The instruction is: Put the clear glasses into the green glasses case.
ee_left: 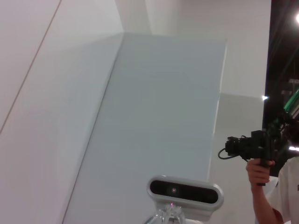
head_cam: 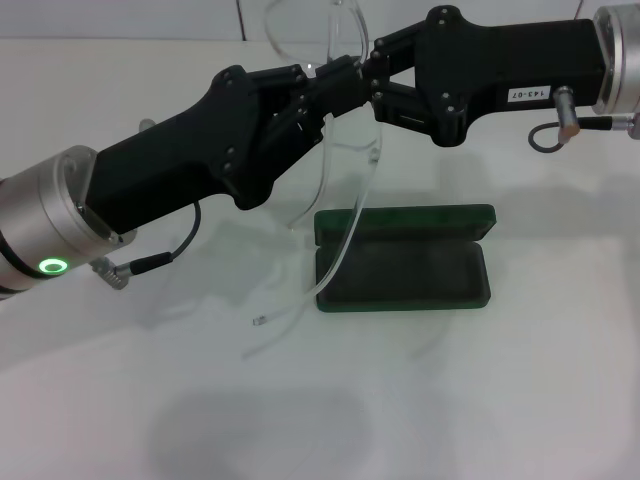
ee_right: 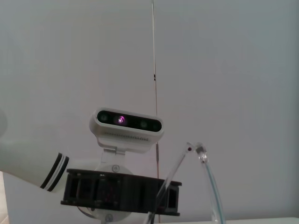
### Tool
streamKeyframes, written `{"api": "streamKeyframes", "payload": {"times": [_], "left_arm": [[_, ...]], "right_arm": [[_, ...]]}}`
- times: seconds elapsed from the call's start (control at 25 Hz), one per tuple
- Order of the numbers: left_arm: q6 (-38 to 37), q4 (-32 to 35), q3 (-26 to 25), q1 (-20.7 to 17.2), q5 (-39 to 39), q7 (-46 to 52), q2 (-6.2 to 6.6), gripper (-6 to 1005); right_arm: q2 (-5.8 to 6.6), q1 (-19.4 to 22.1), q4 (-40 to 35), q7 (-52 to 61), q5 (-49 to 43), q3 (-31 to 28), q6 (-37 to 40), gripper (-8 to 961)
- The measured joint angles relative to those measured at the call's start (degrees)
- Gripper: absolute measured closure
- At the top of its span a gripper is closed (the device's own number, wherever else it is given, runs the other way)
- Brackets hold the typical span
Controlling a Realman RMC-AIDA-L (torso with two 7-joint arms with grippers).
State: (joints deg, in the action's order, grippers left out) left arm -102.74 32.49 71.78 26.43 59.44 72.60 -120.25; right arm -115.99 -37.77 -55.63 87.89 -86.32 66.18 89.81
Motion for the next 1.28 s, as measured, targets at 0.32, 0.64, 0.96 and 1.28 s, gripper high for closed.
{"api": "streamKeyframes", "payload": {"times": [0.32, 0.64, 0.96, 1.28], "left_arm": [[0.0, -1.36, 0.01, 0.81, -0.34, -1.02, 0.08, 953], [0.0, -1.47, -0.32, 1.33, -0.38, -1.66, 0.21, 953], [0.45, -1.64, -0.36, 1.93, -0.39, -1.81, 0.2, 953], [0.53, -2.16, -0.45, 1.97, -0.39, -2.53, 0.19, 954]], "right_arm": [[0.13, -0.34, -0.01, -0.42, 0.21, 0.64, 0.09, 861], [0.15, -0.41, -0.16, -1.28, 0.3, 1.11, 0.1, 861], [0.15, -0.5, -0.43, -1.86, 0.3, 1.24, 0.1, 862], [0.22, -0.48, -0.54, -2.09, 0.42, 0.92, 0.1, 863]]}}
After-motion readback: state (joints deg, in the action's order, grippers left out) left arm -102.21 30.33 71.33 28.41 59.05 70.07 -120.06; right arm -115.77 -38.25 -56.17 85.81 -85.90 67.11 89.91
